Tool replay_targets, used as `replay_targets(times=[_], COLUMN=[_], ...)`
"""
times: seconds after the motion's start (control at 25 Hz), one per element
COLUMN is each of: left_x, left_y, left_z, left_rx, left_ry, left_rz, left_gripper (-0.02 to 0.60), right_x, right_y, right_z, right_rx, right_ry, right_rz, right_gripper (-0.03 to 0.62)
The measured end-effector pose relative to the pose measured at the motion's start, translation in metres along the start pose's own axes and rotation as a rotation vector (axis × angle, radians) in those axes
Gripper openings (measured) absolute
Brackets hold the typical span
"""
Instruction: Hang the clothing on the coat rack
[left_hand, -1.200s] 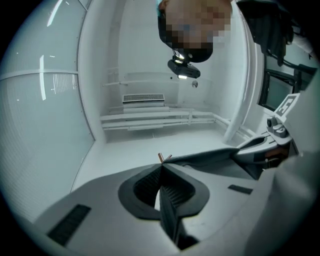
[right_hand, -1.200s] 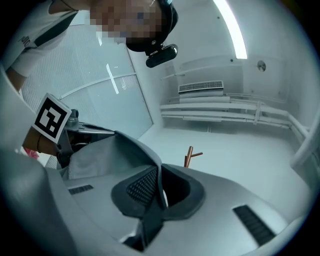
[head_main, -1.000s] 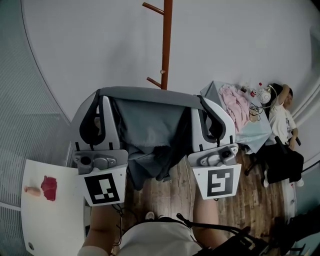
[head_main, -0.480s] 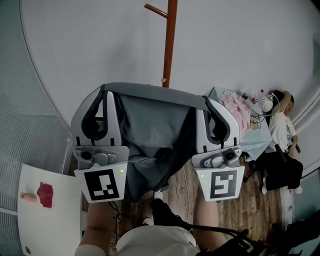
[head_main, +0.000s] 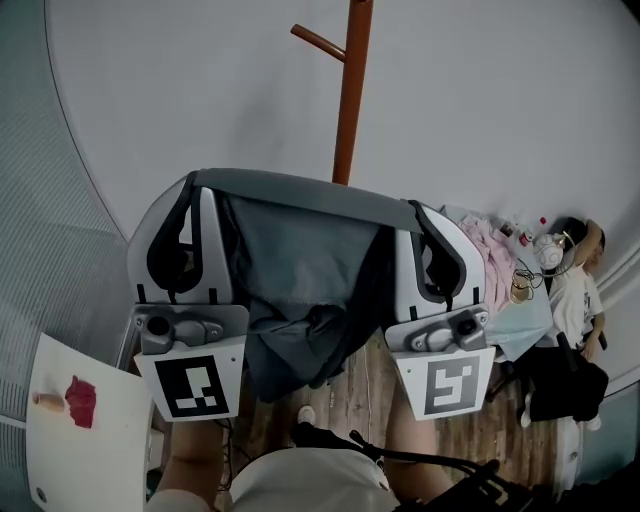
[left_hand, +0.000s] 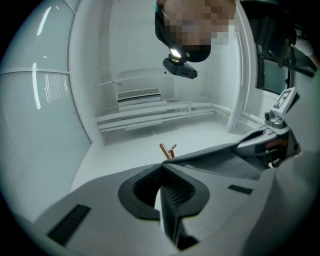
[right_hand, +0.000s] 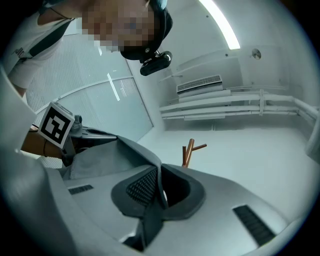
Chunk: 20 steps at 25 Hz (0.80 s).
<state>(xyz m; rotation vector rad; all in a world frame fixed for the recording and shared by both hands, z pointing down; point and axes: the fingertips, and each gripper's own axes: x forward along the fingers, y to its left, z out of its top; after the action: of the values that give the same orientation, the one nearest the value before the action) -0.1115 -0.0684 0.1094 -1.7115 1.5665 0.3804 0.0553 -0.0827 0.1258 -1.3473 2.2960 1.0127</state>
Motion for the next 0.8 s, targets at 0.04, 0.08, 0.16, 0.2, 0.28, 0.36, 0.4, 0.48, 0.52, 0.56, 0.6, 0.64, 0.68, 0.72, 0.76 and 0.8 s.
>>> replay_targets(times=[0.04,0.08,0.16,0.2,0.28,0.36,0.4,0.48,0.52,0.56,0.6,0.64,0.68,0.72,0.76,0.8], left_x=[0.004,0.008,0.015,0.018,0.024,0.031,0.036,0.051,0.058,0.064,0.068,0.07,0.07,0.07,0.071,0.072], left_y=[0.0,0.0,-0.002,-0.003,-0.005,-0.008,-0.009,-0.009,-0.009,-0.008,-0.008,-0.008,-0.009,-0.009,-0.01,-0.01], left_z=[-0.003,-0.007,-0.016,-0.021,-0.029,-0.037,-0.043,-0.056,-0.063,-0.069,-0.073,-0.075,-0.076,-0.076,-0.075,-0.075], left_rx=[0.006,0.011,0.019,0.022,0.023,0.028,0.032,0.043,0.049,0.052,0.052,0.052,0.053,0.056,0.059,0.063], left_ry=[-0.001,0.001,0.009,0.015,0.023,0.032,0.039,0.055,0.063,0.069,0.073,0.075,0.074,0.069,0.062,0.053], left_rz=[0.008,0.015,0.025,0.029,0.036,0.04,0.037,0.022,0.015,0.009,0.005,0.003,0.0,-0.004,-0.01,-0.018], left_gripper=[0.014,0.014,0.014,0.014,0.014,0.014,0.014,0.014,0.014,0.014,0.014,0.014,0.014,0.014,0.014,0.014], right_x=[0.005,0.009,0.016,0.018,0.023,0.029,0.033,0.046,0.053,0.059,0.062,0.063,0.063,0.062,0.062,0.062], right_y=[-0.002,-0.004,-0.008,-0.01,-0.013,-0.018,-0.02,-0.026,-0.029,-0.031,-0.032,-0.033,-0.033,-0.033,-0.033,-0.033], right_z=[-0.004,-0.008,-0.016,-0.021,-0.03,-0.04,-0.045,-0.057,-0.063,-0.068,-0.072,-0.074,-0.074,-0.074,-0.074,-0.074], right_rx=[0.002,0.003,0.009,0.012,0.013,0.015,0.017,0.021,0.024,0.028,0.031,0.034,0.035,0.034,0.032,0.029], right_ry=[-0.003,-0.006,-0.008,-0.007,-0.004,0.001,0.006,0.016,0.021,0.027,0.032,0.034,0.032,0.028,0.025,0.022], right_rz=[0.007,0.014,0.024,0.029,0.041,0.048,0.048,0.044,0.042,0.04,0.038,0.036,0.032,0.028,0.022,0.014], right_gripper=[0.029,0.029,0.029,0.029,0.029,0.029,0.03,0.029,0.029,0.029,0.029,0.03,0.03,0.031,0.03,0.029])
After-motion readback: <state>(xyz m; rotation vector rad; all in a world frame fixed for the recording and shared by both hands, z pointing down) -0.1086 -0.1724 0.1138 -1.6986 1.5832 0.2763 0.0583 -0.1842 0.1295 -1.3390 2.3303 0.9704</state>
